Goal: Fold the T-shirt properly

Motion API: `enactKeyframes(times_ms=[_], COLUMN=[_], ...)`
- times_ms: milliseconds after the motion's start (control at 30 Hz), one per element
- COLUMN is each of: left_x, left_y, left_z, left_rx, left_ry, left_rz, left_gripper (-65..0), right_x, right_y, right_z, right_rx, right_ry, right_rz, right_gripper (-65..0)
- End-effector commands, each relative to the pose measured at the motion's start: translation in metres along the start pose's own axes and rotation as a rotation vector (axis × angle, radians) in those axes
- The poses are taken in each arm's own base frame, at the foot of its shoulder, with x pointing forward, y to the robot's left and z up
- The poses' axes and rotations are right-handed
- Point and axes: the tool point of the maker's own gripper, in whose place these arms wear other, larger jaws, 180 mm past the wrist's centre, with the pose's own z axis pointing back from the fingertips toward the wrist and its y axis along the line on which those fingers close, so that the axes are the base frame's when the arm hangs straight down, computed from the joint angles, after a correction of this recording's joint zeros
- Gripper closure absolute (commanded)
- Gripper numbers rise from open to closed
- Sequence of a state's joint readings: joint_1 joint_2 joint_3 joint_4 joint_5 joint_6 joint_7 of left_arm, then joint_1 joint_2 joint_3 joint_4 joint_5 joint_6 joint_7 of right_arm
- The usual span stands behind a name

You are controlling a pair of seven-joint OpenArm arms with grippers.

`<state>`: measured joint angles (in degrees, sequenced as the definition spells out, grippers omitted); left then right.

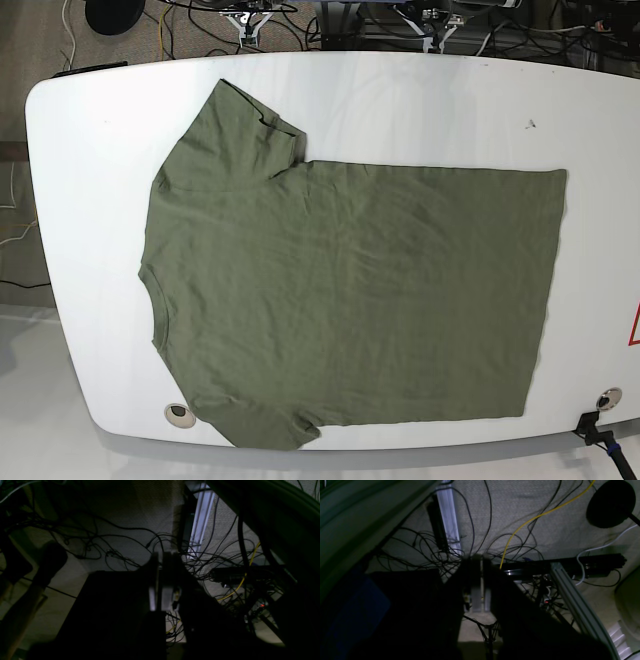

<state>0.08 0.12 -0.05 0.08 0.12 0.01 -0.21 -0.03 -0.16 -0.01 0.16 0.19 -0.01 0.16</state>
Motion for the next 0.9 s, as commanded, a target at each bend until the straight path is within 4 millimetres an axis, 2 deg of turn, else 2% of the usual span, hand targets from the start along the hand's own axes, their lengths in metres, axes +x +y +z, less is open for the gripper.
enactKeyframes(times_ms=[0,867], left_x=[0.0064,0.0007], left_y=[-0.0023,-0.0010], left_z=[0.0001,-0.0001], left_rx=[-0.002,0.004], left_ry=[-0.016,-0.015], left_rz=[0.015,-0.001], left_gripper=[-0.3,-0.4], right_x=[0.0036,0.0033], right_y=[0.0014,-0.0015], right_z=[0.0001,0.0000], right_rx=[0.012,0.003], right_ry=[-0.012,-0.025], right_rz=[-0.009,-0.003], right_gripper=[-0.2,0.0])
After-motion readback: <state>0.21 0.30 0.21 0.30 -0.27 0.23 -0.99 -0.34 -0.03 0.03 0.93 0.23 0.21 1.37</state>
